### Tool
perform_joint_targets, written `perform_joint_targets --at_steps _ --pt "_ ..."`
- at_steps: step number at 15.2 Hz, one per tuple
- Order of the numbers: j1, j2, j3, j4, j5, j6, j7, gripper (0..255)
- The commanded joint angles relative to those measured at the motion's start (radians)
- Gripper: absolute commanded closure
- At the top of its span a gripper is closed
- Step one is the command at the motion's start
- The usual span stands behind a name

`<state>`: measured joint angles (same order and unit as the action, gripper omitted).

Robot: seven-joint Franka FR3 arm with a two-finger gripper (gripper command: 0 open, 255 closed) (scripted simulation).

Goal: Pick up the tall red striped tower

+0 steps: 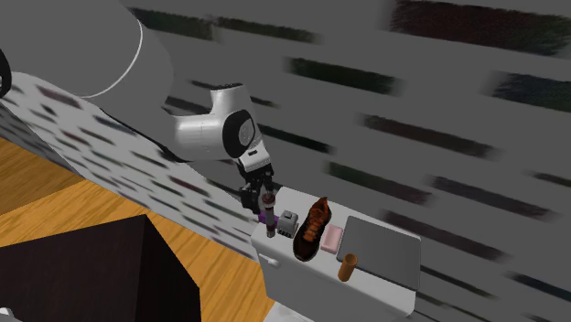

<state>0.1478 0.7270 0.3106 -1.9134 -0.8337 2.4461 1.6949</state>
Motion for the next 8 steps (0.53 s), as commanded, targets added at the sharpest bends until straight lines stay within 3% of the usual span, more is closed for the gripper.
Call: perform_joint_targets --at_steps 1,3,4,8 --pt "0.01 0.029 -0.013 0.013 -0.017 0.015 0.017 0" --pt "0.011 0.029 -0.013 0.012 -0.017 0.015 0.017 0" --pt "0.011 0.029 -0.013 0.011 -0.017 0.016 0.017 255" --pt "0.011 0.029 -0.013 0.011 -0.017 0.016 0.017 255"
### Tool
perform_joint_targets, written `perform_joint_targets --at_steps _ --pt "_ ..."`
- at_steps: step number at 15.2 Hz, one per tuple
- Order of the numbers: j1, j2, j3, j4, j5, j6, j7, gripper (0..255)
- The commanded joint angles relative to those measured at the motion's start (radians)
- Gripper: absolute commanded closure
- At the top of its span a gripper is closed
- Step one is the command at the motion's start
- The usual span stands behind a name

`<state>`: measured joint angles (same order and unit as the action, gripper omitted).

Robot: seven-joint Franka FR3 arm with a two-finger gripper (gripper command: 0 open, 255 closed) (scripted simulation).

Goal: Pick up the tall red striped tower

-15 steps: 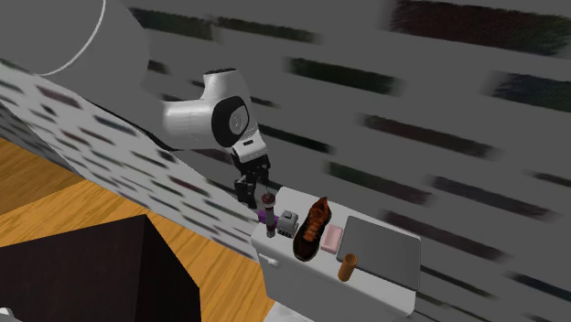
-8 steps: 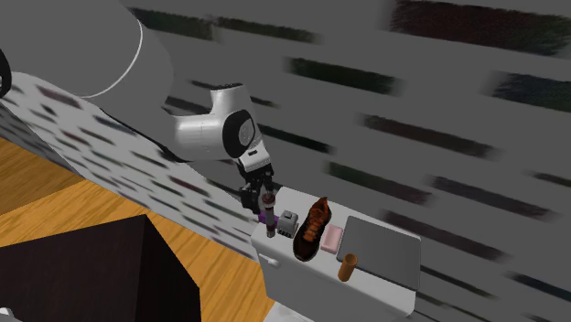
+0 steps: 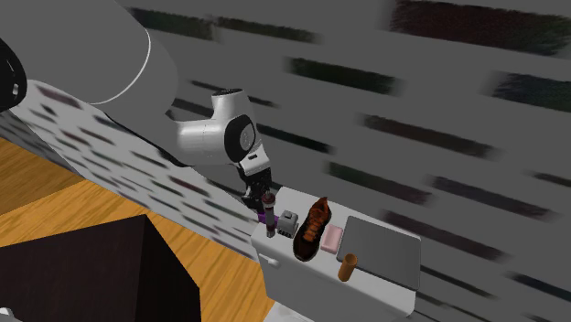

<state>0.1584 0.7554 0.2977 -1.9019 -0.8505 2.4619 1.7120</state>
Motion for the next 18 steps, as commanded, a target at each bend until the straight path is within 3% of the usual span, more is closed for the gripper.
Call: perform_joint_targets --at_steps 1,18 --pt "0.0 0.0 0.0 0.0 0.0 0.0 0.0 255" --pt "-0.049 -0.149 0.067 -0.059 0.089 -0.08 -0.081 255"
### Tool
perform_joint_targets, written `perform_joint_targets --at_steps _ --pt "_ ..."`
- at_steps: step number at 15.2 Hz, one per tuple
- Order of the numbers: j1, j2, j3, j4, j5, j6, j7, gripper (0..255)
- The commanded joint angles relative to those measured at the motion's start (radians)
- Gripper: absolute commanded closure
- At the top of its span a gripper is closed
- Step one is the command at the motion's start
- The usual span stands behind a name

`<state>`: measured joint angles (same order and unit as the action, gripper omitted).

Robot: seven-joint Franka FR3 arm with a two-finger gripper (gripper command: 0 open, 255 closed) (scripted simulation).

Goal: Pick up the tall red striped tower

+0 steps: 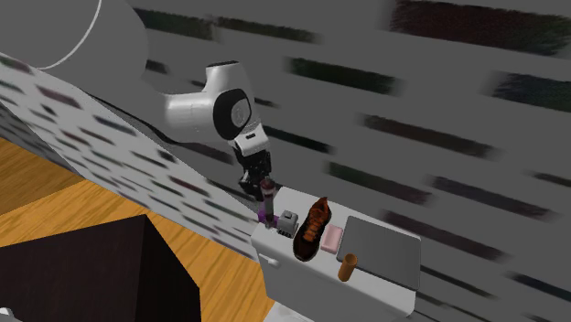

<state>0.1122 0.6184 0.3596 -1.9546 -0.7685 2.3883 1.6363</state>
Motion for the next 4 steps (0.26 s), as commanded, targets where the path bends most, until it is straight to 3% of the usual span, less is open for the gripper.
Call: perform_joint_targets --at_steps 1,4 --pt "-0.007 -0.024 0.011 -0.009 0.015 -0.013 -0.012 255" --pt "-0.011 -0.036 0.017 -0.012 0.024 -0.02 -0.019 255"
